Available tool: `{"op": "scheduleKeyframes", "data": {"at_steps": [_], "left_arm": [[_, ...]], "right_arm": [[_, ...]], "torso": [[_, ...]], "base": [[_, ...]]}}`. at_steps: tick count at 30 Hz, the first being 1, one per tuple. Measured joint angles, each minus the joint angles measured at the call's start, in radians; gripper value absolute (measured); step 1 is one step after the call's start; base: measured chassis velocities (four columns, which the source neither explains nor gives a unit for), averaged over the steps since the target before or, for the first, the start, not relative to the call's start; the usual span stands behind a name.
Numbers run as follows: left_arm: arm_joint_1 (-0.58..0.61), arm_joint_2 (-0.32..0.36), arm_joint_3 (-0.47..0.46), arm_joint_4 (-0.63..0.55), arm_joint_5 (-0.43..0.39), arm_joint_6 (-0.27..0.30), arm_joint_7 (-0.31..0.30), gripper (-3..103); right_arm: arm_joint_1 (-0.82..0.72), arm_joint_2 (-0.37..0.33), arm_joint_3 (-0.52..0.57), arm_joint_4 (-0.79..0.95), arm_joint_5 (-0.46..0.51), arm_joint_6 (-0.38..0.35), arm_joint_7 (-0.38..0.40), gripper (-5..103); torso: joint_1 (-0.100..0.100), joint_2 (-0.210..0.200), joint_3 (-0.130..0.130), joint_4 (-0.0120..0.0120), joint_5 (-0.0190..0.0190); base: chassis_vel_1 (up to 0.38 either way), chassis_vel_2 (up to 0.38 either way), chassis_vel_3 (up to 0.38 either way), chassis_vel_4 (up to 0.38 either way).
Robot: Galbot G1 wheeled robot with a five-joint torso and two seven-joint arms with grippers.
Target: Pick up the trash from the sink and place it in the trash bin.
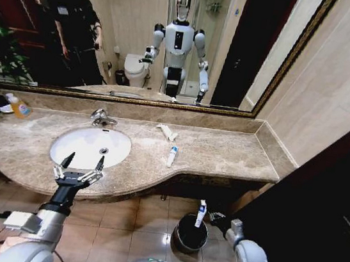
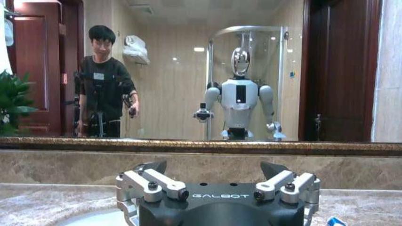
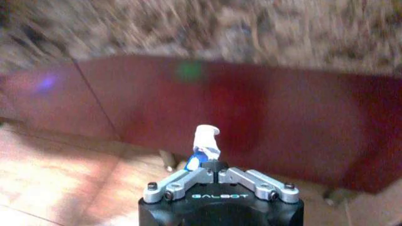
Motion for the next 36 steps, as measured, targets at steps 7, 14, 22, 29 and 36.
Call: {"op": "scheduleKeyframes", "data": {"at_steps": [7,14,22,29,36], "left_arm": [[0.000,0.000,0.000,0.000,0.000,0.000,0.000,100],[0.000,0.000,0.000,0.000,0.000,0.000,0.000,100],[0.000,0.000,0.000,0.000,0.000,0.000,0.000,100],[0.000,0.000,0.000,0.000,0.000,0.000,0.000,100],[0.000,0.000,0.000,0.000,0.000,0.000,0.000,100]], "right_arm": [[0.084,0.052,0.000,-0.237,-0.107,0.081,0.013,0],[0.150,0.091,-0.010,-0.383,-0.182,0.146,0.057,-2],[0.149,0.099,-0.004,-0.421,-0.217,0.199,0.086,37],[0.041,0.038,-0.006,-0.197,-0.074,0.136,0.085,58],[-0.089,-0.020,0.027,0.035,0.022,0.090,0.084,86]], "torso": [[0.000,0.000,0.000,0.0000,0.0000],[0.000,0.000,0.000,0.0001,-0.0001],[0.000,0.000,0.000,0.0000,0.0004],[0.000,0.000,0.000,0.0001,0.0002],[0.000,0.000,0.000,0.0000,0.0000]], "base": [[0.000,0.000,0.000,0.000],[0.000,0.000,0.000,0.000],[0.000,0.000,0.000,0.000],[0.000,0.000,0.000,0.000],[0.000,0.000,0.000,0.000]]}}
